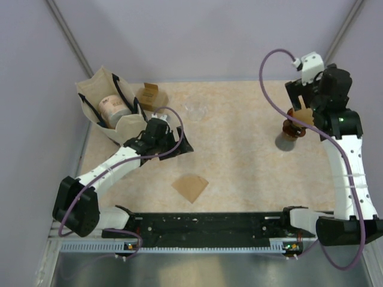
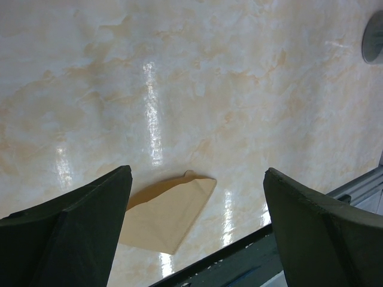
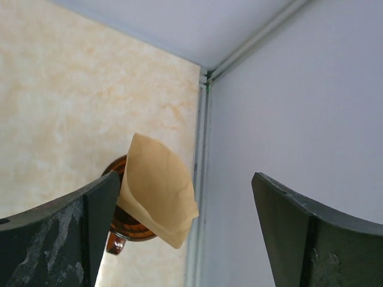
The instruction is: Place the coffee filter in the dripper
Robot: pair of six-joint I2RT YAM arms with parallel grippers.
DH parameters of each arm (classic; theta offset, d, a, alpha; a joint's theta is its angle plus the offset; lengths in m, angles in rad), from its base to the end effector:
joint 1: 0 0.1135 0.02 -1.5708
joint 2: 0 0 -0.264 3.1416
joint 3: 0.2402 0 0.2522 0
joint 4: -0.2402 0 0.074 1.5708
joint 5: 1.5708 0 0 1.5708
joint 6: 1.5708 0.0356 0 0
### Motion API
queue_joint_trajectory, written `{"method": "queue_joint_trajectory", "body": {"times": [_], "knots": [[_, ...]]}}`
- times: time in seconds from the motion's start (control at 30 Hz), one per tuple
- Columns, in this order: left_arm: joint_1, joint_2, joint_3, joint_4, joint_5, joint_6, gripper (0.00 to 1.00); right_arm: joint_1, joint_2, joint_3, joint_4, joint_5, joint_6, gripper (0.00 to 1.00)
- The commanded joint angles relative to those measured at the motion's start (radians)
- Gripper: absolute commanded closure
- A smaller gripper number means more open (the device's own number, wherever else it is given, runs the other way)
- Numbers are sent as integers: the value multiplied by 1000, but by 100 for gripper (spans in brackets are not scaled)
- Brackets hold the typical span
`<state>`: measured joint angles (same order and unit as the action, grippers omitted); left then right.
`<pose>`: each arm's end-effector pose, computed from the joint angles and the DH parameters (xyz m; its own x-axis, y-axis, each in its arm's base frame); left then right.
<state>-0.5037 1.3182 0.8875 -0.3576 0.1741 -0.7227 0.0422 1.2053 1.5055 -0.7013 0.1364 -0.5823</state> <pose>0.2410 -0.1399 0.2440 -0.8510 -0.2748 -0.4476 0.0260 0.8291 -0.5585 0.2425 0.0054 0.4472 -0.3716 -0.5610 -0.7397 -0.1450 0.8221 -0.5506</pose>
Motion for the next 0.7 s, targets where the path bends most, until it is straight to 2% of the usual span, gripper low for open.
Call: {"method": "queue_joint_trajectory", "body": {"times": [0.0,0.1,0.23,0.4,0.47,0.57,0.67], "knots": [[4,-34,18,51,19,9,4,-22,-9,70,125,142,337,10],[4,-45,11,57,27,16,4,-36,34,101,22,304,420,16],[4,-53,7,55,28,25,4,-143,109,165,-125,119,463,33],[5,-54,1,62,31,22,4,-169,152,162,-159,-4,473,56],[4,-56,-7,66,34,19,4,-174,155,138,-165,-43,464,60],[5,-57,-9,66,38,23,4,-188,163,96,-171,-75,464,72],[7,-59,-10,59,38,28,5,-189,177,73,-179,-80,464,76]]}}
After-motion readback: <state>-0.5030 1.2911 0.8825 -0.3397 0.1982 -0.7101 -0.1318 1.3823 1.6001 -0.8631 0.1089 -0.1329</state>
